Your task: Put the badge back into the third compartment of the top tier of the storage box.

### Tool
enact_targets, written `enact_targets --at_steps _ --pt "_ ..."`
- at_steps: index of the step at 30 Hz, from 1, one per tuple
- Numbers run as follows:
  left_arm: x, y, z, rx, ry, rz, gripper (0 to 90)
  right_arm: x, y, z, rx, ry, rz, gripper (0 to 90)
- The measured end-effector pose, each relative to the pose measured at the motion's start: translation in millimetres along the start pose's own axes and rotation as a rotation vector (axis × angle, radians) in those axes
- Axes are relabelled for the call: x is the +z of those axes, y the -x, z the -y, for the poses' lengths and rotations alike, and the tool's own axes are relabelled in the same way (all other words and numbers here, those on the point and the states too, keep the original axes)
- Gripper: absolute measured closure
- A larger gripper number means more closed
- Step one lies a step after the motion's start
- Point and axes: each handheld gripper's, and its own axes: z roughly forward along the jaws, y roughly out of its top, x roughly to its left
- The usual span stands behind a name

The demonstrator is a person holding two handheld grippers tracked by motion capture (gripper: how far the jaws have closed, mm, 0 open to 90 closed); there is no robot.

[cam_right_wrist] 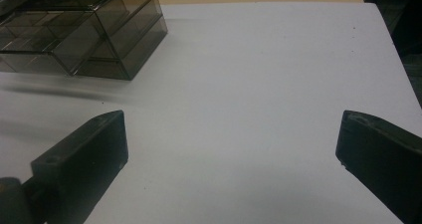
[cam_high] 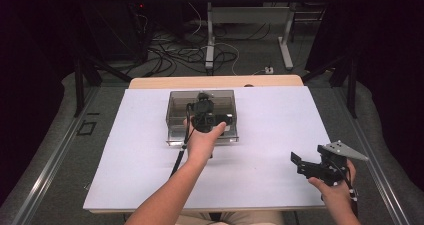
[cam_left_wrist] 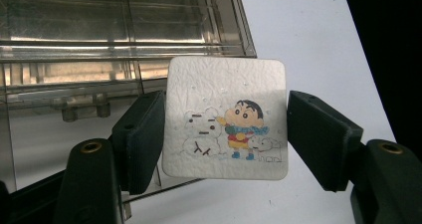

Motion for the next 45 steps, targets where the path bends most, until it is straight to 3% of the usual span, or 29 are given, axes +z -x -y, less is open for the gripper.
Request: enact_targets --at_steps 3,4,14,15,17,28,33,34,36,45 --pt "0.0 0.0 0.0 0.000 0.000 0.000 33.1 0.0 0.0 0.0 0.000 0.000 0.000 0.0" --pt "9.2 0.5 5.2 -0.009 -0.022 -0.015 33.1 0.0 0.0 0.0 0.000 0.000 0.000 0.0" --pt "9.3 0.6 5.0 -0.013 -0.019 -0.016 33.0 -0.5 -0.7 0.2 0.004 0.001 0.001 0.0" --pt "9.5 0.7 5.0 -0.015 -0.019 -0.016 33.0 2.2 -1.3 1.0 0.008 0.037 0.004 0.0" --pt "10.5 1.0 4.9 -0.020 -0.021 -0.022 32.9 -0.1 -1.1 0.4 0.011 0.004 -0.003 0.0" --pt "9.4 1.6 5.3 -0.015 0.000 -0.020 30.5 0.7 -0.4 0.5 0.001 0.013 -0.002 0.0" --pt "6.6 1.5 6.1 0.001 0.008 -0.026 30.5 0.3 -1.2 0.6 0.008 0.006 -0.004 0.0" --pt "5.8 0.9 6.2 0.014 0.007 -0.029 30.5 2.3 -1.2 1.0 0.004 0.035 0.005 0.0" --pt "5.3 0.8 6.5 0.025 0.015 -0.038 30.6 0.2 -0.7 0.5 0.003 0.005 -0.002 0.0" --pt "0.0 -0.3 7.2 0.074 0.052 -0.050 29.6 0.4 -0.5 0.8 0.006 0.004 -0.004 0.0"
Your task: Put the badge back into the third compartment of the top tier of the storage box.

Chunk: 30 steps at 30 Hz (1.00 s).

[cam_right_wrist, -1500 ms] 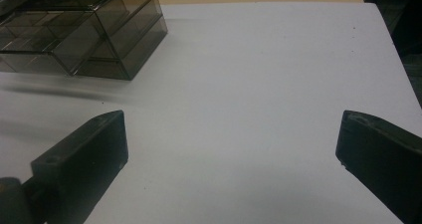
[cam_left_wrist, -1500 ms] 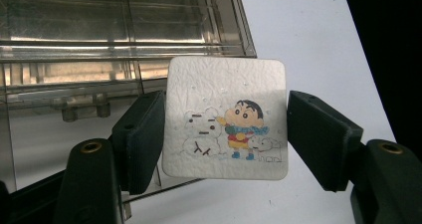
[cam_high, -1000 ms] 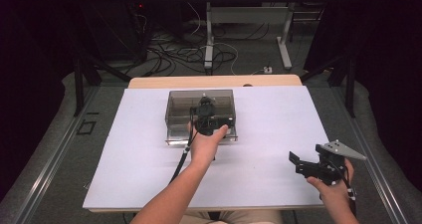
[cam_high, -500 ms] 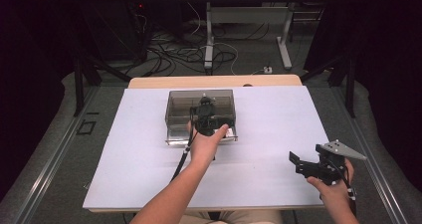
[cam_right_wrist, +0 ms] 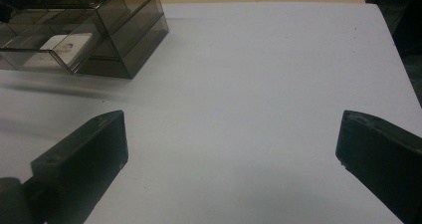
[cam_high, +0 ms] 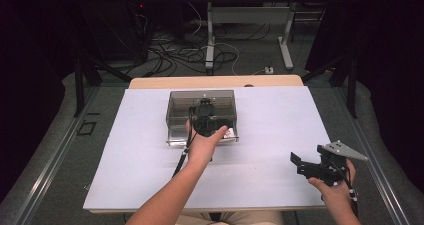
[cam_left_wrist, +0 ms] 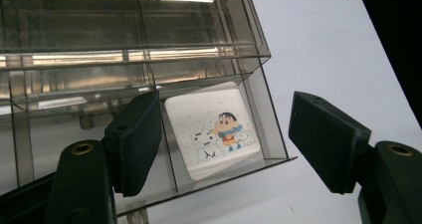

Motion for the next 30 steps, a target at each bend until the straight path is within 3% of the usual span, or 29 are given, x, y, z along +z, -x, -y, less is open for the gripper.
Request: enact_targets --at_steps 4,8,18,20,25,27,29,30 --pt "-2.5 -1.3 1.5 0.051 0.028 0.000 29.0 -0.9 -0.3 0.3 0.008 -0.003 0.005 0.0" --pt "-3.7 -7.2 2.1 0.102 0.025 0.044 25.8 -0.6 0.0 0.0 -0.005 0.002 0.003 0.0" --pt "-11.1 -13.1 5.9 0.136 0.046 0.069 22.7 1.2 -0.5 0.7 -0.008 -0.001 0.005 0.0" --pt "-13.7 -13.7 6.6 0.144 0.062 0.074 21.2 3.2 -1.1 1.5 -0.001 0.024 0.011 0.0" --pt "-23.1 -15.8 7.0 0.160 0.105 0.104 16.0 3.6 -2.5 1.7 0.009 0.024 0.012 0.0" --pt "-27.0 -16.9 6.5 0.157 0.113 0.113 15.7 0.7 -1.7 0.8 -0.001 -0.012 0.007 0.0" --pt "-31.3 -18.5 6.6 0.172 0.131 0.112 11.7 0.6 -1.7 0.7 0.001 -0.012 0.007 0.0" --pt "-33.6 -19.2 6.8 0.182 0.137 0.112 8.4 3.7 -2.3 1.8 0.007 0.026 0.012 0.0"
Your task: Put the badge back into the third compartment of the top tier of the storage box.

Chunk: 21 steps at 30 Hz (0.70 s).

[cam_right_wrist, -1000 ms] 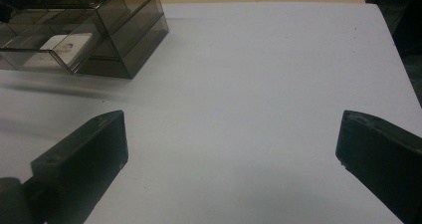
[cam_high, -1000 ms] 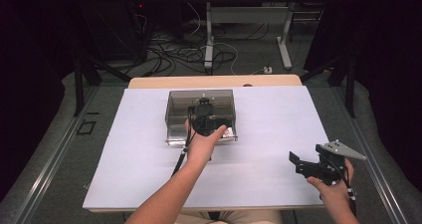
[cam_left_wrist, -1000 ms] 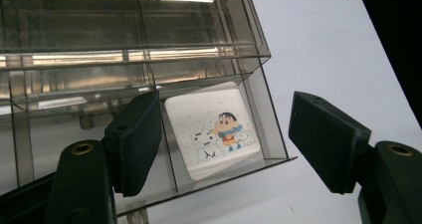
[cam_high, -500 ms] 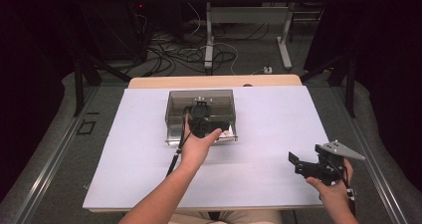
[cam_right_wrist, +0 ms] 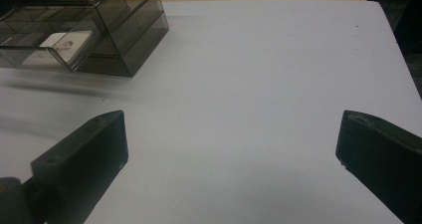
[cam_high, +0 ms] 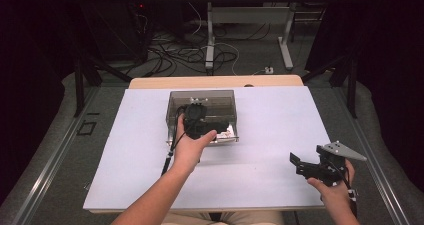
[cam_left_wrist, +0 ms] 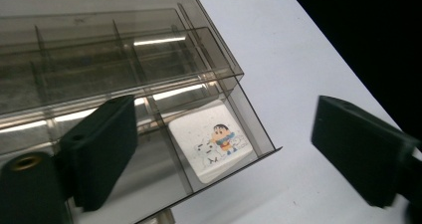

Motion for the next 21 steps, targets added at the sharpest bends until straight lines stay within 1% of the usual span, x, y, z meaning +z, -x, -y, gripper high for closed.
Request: enact_targets --at_steps 1,2,3,4,6,8,11,12,14,15,16,17,18,19,21 --pt "-3.0 -1.2 -0.4 0.014 0.001 0.004 6.2 -0.1 0.0 0.0 0.001 -0.002 0.001 0.0" --pt "-5.6 -2.0 -0.3 0.017 0.009 0.010 4.3 -1.6 0.2 -0.5 -0.002 -0.020 0.000 0.0" --pt "-8.6 -3.6 -0.2 0.031 0.016 0.012 2.0 -2.9 0.8 -1.0 -0.008 -0.035 -0.003 0.0" --pt "-11.9 -4.9 -0.2 0.038 0.019 0.014 0.2 -2.8 1.3 -1.1 -0.015 -0.031 -0.005 0.0" --pt "-17.7 -6.8 0.2 0.031 0.030 0.020 0.3 -2.6 1.3 -1.1 -0.015 -0.027 -0.002 0.0" --pt "-24.0 -10.4 0.9 0.062 0.034 0.027 0.3 -2.6 1.3 -1.0 -0.015 -0.028 -0.002 0.0" --pt "-33.1 -14.5 3.3 0.090 0.048 0.048 0.3 -2.8 0.9 -1.3 -0.013 -0.031 -0.003 0.0" --pt "-36.4 -16.1 4.4 0.102 0.055 0.057 0.3 -2.6 0.8 -1.2 -0.015 -0.027 -0.002 0.0" --pt "-42.5 -18.8 8.2 0.121 0.078 0.091 0.3 -3.2 -0.3 -1.4 -0.008 -0.032 -0.002 0.0" --pt "-46.0 -21.3 10.0 0.142 0.084 0.102 0.3 -3.4 -0.6 -1.4 -0.006 -0.030 -0.005 0.0" --pt "-49.3 -23.1 12.2 0.139 0.094 0.105 0.3 -3.6 0.3 -1.4 -0.015 -0.028 -0.006 0.0" --pt "-52.3 -25.3 14.4 0.134 0.104 0.107 0.3 -3.6 -0.1 -1.3 -0.009 -0.026 -0.004 0.0" --pt "-55.7 -27.9 16.8 0.129 0.104 0.110 0.3 -3.7 -0.4 -1.3 -0.003 -0.027 -0.005 0.0" --pt "-58.1 -31.1 18.8 0.133 0.108 0.111 0.3 -3.8 -0.3 -1.3 -0.003 -0.028 -0.004 0.0" --pt "-62.5 -36.8 22.3 0.120 0.108 0.105 0.3 -3.3 0.3 -1.0 -0.010 -0.026 0.001 0.0"
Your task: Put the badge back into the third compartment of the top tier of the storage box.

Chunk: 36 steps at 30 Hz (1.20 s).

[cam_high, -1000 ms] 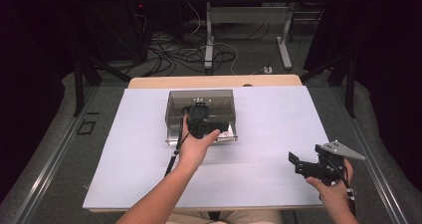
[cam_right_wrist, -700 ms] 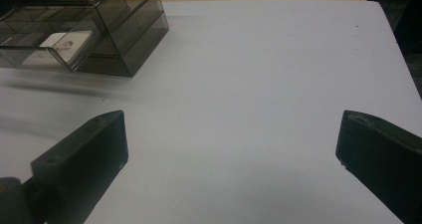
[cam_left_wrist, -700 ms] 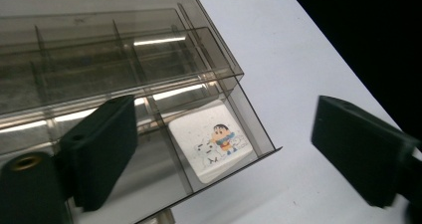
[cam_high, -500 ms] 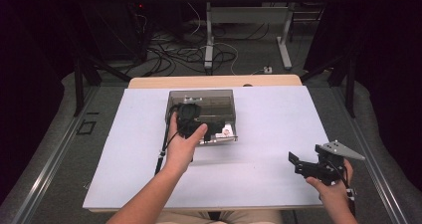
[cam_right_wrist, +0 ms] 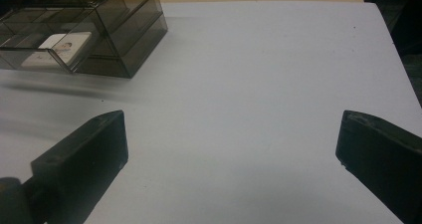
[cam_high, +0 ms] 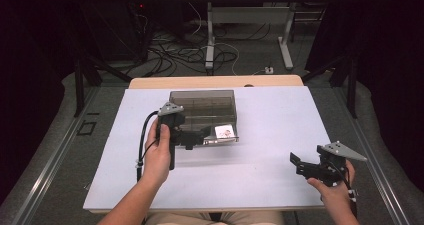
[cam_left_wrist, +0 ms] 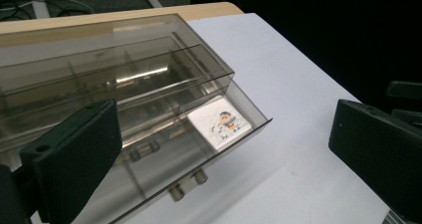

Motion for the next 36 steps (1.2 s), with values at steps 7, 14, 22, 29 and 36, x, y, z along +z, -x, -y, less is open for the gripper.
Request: enact_targets --at_steps 7,14,22,29,36 --pt "-19.4 -19.4 11.0 -0.014 0.019 -0.017 0.3 0.1 -1.6 -0.2 0.007 0.002 -0.006 0.0" --pt "-39.7 -44.4 24.0 -0.041 0.055 -0.075 0.3 0.0 -0.3 0.3 0.000 -0.001 0.005 0.0" --pt "-58.9 -72.7 34.5 -0.073 0.072 -0.181 0.4 0.6 -1.6 0.3 0.000 -0.005 0.005 0.0" --pt "-72.0 -92.0 43.5 -0.117 0.090 -0.220 0.4 0.8 -1.4 0.4 0.006 -0.007 0.004 0.0" --pt "-86.9 -106.2 61.7 -0.159 0.109 -0.225 0.4 -1.1 -0.3 0.1 0.013 -0.002 0.001 0.0"
